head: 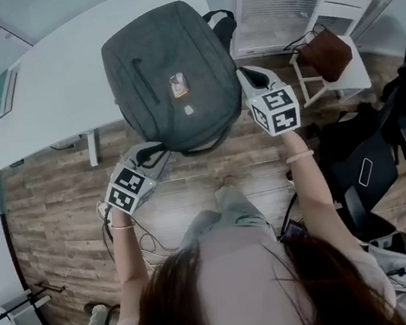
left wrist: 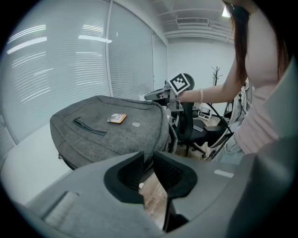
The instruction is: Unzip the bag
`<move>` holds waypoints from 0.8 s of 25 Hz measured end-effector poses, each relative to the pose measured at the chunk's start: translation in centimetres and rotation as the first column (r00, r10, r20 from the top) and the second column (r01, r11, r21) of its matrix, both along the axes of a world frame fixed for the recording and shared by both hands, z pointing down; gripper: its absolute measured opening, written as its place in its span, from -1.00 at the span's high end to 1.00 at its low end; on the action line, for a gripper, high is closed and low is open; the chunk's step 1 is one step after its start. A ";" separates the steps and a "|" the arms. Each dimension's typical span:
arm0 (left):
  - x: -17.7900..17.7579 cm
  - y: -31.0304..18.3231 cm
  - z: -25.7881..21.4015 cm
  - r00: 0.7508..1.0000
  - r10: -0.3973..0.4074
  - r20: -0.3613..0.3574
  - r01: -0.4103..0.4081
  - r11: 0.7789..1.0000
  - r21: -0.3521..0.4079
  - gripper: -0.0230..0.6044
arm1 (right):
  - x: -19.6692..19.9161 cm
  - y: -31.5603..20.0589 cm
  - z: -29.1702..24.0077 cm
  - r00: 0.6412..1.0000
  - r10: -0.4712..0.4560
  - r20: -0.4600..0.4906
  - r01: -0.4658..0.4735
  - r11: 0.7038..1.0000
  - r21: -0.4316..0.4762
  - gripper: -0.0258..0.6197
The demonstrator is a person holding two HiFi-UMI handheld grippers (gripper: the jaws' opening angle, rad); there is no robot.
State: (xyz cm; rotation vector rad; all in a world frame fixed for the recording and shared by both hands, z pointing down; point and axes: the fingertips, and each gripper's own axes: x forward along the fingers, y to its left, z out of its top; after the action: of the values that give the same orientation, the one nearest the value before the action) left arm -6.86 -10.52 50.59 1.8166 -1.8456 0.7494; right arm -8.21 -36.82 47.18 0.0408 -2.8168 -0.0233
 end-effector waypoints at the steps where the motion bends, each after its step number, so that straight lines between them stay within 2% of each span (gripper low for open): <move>1: -0.1 0.0 0.0 1.000 -0.013 -0.003 0.013 1.000 0.012 0.70 | 0.1 0.3 -0.1 1.000 0.003 0.003 -0.003 1.000 0.008 0.91; 11: -0.5 2.0 -1.8 0.984 -0.173 0.038 0.167 0.978 0.123 0.72 | 1.8 4.3 -0.4 0.999 0.014 0.031 -0.015 0.999 0.033 0.91; 16: 0.1 3.1 -3.7 0.970 -0.240 0.050 0.225 0.953 0.202 0.72 | 3.0 6.8 -1.4 0.999 -0.019 0.042 0.016 0.997 0.070 0.91; 20: 1.0 3.7 -4.8 0.958 -0.286 0.015 0.273 0.928 0.252 0.72 | 3.9 8.9 -2.4 0.998 -0.032 0.062 0.026 0.995 0.094 0.91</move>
State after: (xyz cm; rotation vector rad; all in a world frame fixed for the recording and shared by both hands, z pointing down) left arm -5.83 -6.87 45.81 1.6329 -2.2578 0.4821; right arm -4.30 -27.94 44.73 0.0222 -2.8780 -0.1634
